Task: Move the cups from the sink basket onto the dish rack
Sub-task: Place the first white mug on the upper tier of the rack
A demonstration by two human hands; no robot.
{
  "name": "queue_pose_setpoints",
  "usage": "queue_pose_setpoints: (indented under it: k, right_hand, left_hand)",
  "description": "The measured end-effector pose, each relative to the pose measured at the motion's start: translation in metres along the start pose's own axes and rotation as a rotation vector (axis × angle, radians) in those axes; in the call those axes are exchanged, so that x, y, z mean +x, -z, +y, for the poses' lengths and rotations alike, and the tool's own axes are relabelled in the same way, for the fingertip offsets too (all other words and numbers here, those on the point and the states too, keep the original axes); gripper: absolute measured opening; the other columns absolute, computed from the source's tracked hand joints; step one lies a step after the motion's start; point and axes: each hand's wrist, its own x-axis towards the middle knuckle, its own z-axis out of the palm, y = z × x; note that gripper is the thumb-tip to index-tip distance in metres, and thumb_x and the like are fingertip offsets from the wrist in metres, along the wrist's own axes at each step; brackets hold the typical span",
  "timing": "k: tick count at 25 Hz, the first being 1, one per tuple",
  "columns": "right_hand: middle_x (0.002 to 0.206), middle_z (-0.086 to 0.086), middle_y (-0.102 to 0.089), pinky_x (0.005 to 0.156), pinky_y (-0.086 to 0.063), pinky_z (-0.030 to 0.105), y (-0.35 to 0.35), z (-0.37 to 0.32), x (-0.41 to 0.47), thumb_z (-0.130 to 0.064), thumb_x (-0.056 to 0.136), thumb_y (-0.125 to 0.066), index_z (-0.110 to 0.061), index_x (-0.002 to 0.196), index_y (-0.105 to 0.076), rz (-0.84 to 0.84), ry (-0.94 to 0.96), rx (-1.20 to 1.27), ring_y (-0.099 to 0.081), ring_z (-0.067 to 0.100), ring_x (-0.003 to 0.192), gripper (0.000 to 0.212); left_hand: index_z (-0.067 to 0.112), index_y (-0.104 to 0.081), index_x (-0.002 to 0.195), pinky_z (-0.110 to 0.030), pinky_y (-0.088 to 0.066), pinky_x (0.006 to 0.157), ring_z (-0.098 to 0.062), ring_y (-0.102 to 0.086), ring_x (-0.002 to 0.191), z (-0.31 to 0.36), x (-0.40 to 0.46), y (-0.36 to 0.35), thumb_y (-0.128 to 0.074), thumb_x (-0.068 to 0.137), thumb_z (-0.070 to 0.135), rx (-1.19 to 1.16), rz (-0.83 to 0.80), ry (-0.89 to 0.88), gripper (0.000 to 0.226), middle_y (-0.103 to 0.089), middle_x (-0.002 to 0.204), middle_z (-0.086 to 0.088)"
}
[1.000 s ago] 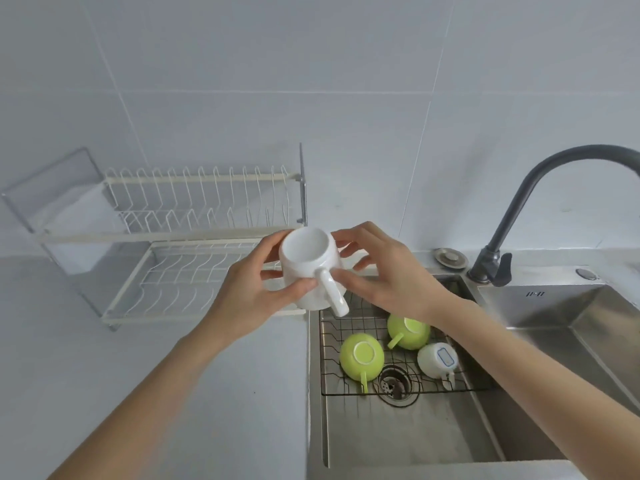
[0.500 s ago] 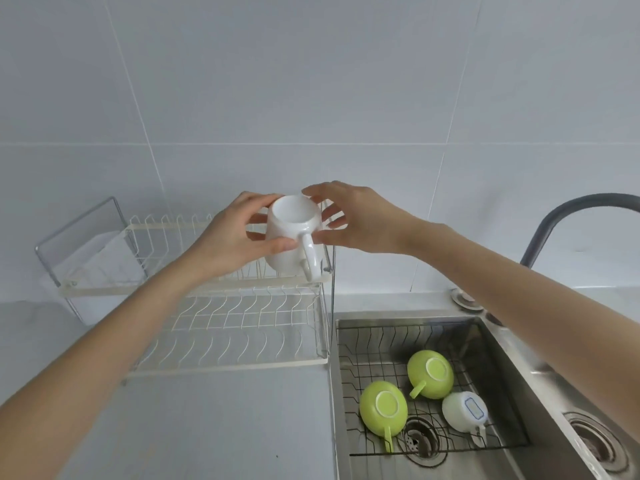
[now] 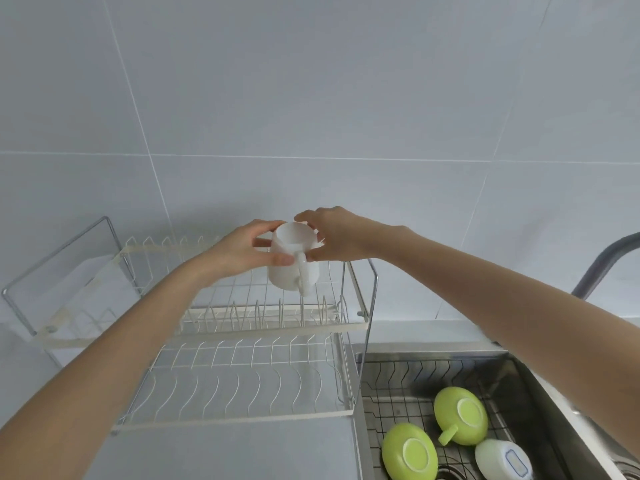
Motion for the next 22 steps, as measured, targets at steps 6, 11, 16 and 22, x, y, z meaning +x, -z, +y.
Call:
queue_pose_setpoints:
  k: [6, 11, 16, 22]
  right_hand:
    - [0.123, 0.014, -0.056, 0.092, -0.045, 0.040, -0.034, 0.006, 0.019, -0.027, 0.082, -0.064, -0.007, 0.129, -0.043, -0.094, -0.049, -0.023, -0.050, 0.030, 0.113, 0.055]
    - [0.119, 0.010, -0.058, 0.092, -0.046, 0.049, -0.048, 0.006, 0.025, -0.033, 0.081, -0.062, -0.010, 0.126, -0.046, -0.129, -0.069, -0.068, -0.052, 0.030, 0.112, 0.053]
    - [0.121, 0.013, -0.056, 0.084, -0.044, 0.037, -0.050, 0.003, 0.025, -0.034, 0.082, -0.062, -0.007, 0.126, -0.046, -0.095, -0.063, -0.056, -0.053, 0.030, 0.109, 0.054]
    - [0.131, 0.013, -0.050, 0.098, -0.043, 0.043, -0.040, -0.001, 0.017, -0.032, 0.088, -0.054, -0.008, 0.132, -0.040, -0.146, -0.068, -0.095, -0.047, 0.030, 0.120, 0.052]
  left_hand:
    - [0.030, -0.052, 0.119, 0.002, -0.040, 0.061, -0.009, -0.053, 0.096, -0.029, 0.013, -0.009, -0.073, 0.072, 0.020, 0.131, -0.072, 0.085, 0.052, -0.046, 0.111, 0.009]
    - [0.031, -0.046, 0.126, -0.021, -0.038, 0.084, -0.013, -0.055, 0.101, -0.043, 0.014, -0.012, -0.072, 0.073, 0.022, 0.139, -0.118, 0.160, 0.059, -0.047, 0.120, 0.009]
    - [0.033, -0.040, 0.131, -0.016, -0.040, 0.078, -0.003, -0.058, 0.094, -0.043, 0.014, -0.005, -0.069, 0.076, 0.018, 0.114, -0.174, 0.174, 0.064, -0.051, 0.116, 0.017]
    - [0.023, -0.030, 0.139, -0.034, -0.035, 0.106, -0.020, -0.046, 0.124, -0.033, 0.009, 0.000, -0.065, 0.080, 0.018, 0.234, -0.195, 0.228, 0.068, -0.040, 0.143, 0.003]
